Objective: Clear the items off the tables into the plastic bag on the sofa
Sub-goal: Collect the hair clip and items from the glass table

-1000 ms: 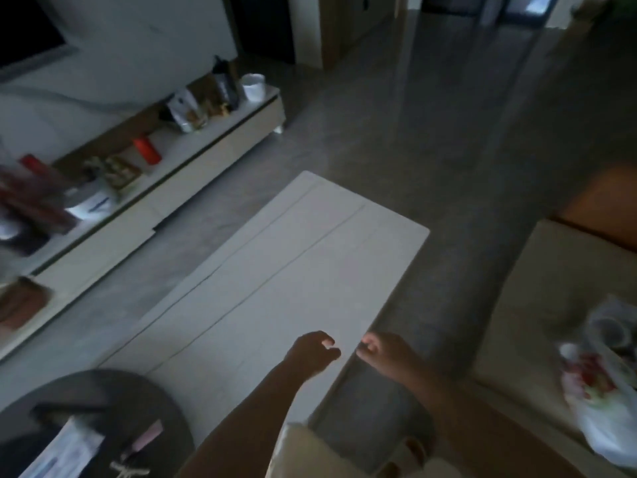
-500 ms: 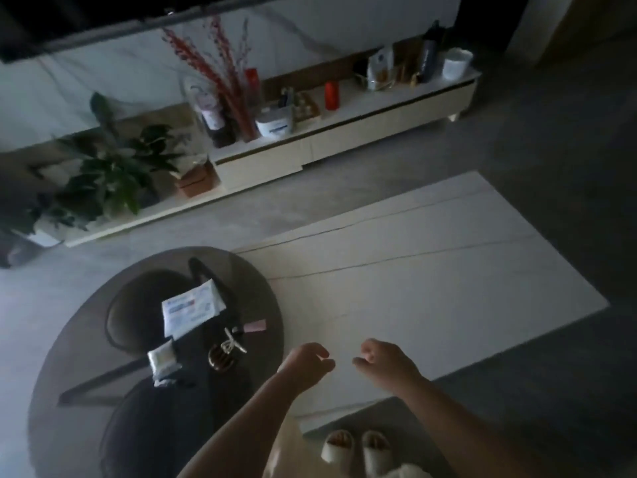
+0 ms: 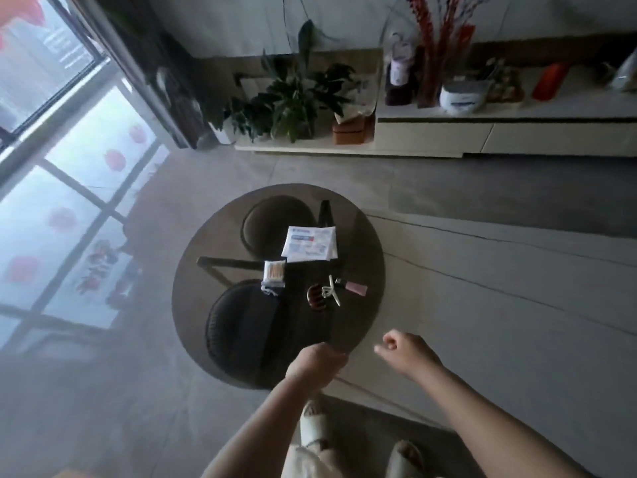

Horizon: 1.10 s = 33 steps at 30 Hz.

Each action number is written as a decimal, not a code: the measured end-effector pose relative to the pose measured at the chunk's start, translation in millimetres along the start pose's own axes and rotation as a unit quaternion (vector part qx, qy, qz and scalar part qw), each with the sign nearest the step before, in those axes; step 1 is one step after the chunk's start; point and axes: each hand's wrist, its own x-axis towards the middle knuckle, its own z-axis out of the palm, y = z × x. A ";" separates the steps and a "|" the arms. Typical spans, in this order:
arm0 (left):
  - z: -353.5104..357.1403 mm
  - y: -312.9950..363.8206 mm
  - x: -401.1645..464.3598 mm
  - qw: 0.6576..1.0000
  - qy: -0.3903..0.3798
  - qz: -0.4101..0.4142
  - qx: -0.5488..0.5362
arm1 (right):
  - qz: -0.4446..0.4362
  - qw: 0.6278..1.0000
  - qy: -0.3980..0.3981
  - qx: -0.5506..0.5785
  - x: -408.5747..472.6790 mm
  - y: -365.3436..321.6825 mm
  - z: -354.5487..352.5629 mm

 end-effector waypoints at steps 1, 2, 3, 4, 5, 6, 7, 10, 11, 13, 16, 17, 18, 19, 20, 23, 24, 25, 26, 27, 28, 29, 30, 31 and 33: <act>-9.1 -3.8 4.0 1.000 0.005 -0.001 -0.005 | 0.000 1.000 0.003 -0.002 6.8 -8.1 1.4; -18.5 -6.3 9.5 1.000 0.011 0.001 -0.008 | 0.001 1.000 0.007 -0.003 14.2 -15.8 3.1; -26.9 -9.4 16.6 1.000 0.018 0.007 -0.008 | 0.004 1.000 0.013 -0.003 22.4 -23.3 4.7; -34.7 -12.8 25.3 1.000 0.021 0.013 -0.007 | 0.008 1.000 0.020 -0.001 30.9 -30.3 6.3; -42.6 -15.7 35.7 1.000 0.022 0.019 -0.005 | 0.015 1.000 0.028 0.001 40.5 -36.3 8.4; -50.2 -18.0 46.6 1.000 0.020 0.024 -0.001 | 0.021 0.999 0.036 0.004 50.8 -41.4 10.8; -57.5 -20.1 58.8 0.999 0.013 0.028 0.009 | 0.030 0.999 0.043 0.006 61.3 -45.0 13.2; -77.6 -26.3 104.5 0.998 -0.017 0.033 0.048 | 0.056 0.997 0.060 0.002 94.0 -52.6 23.0; -82.8 -29.0 120.8 0.997 -0.023 0.036 0.063 | 0.064 0.996 0.061 -0.002 105.5 -54.5 26.4; -93.2 -34.3 151.8 0.995 -0.028 0.038 0.088 | 0.079 0.995 0.059 -0.007 128.2 -59.4 33.6; -103.7 -42.7 196.5 0.995 -0.024 0.027 0.097 | 0.080 0.995 0.064 -0.012 163.2 -67.7 40.3; -106.7 -43.2 205.4 0.994 -0.023 0.028 0.099 | 0.075 0.995 0.065 -0.015 170.0 -72.6 38.6; -108.0 -44.3 217.1 0.994 -0.024 0.029 0.103 | 0.069 0.995 0.068 -0.022 179.6 -77.3 38.4; -107.9 -44.9 229.2 0.993 -0.027 0.030 0.108 | 0.065 0.995 0.071 -0.031 191.3 -81.2 39.1; -105.8 -46.0 240.0 0.993 -0.029 0.034 0.113 | 0.058 0.995 0.075 -0.039 201.7 -83.9 40.6; -95.1 -47.8 270.7 0.993 -0.026 0.037 0.110 | 0.037 0.994 0.086 -0.055 236.2 -84.3 49.5; -90.4 -49.1 280.5 0.993 -0.018 0.037 0.108 | 0.033 0.994 0.087 -0.065 247.8 -82.9 52.6; -85.0 -49.4 290.8 0.994 -0.010 0.034 0.107 | 0.032 0.993 0.084 -0.078 259.0 -80.7 55.9; -79.5 -49.3 301.4 0.994 -0.002 0.029 0.110 | 0.029 0.992 0.082 -0.095 269.5 -77.8 59.6; -74.4 -48.5 310.2 0.993 0.003 0.021 0.115 | 0.026 0.990 0.081 -0.116 278.5 -75.1 63.5; -69.6 -47.5 318.2 0.993 0.007 0.014 0.120 | 0.022 0.987 0.082 -0.138 287.0 -71.6 68.0; -64.3 -45.8 325.6 0.992 0.011 0.006 0.122 | 0.016 0.984 0.084 -0.157 295.4 -67.7 72.8; -58.7 -44.4 332.6 0.992 0.017 -0.001 0.123 | 0.012 0.982 0.085 -0.170 303.0 -63.8 77.3; -53.3 -42.8 338.4 0.992 0.025 -0.011 0.123 | 0.010 0.981 0.084 -0.176 309.7 -59.6 81.7; -44.3 -39.9 347.2 0.991 0.043 -0.032 0.121 | -0.001 0.978 0.091 -0.188 322.1 -51.8 89.7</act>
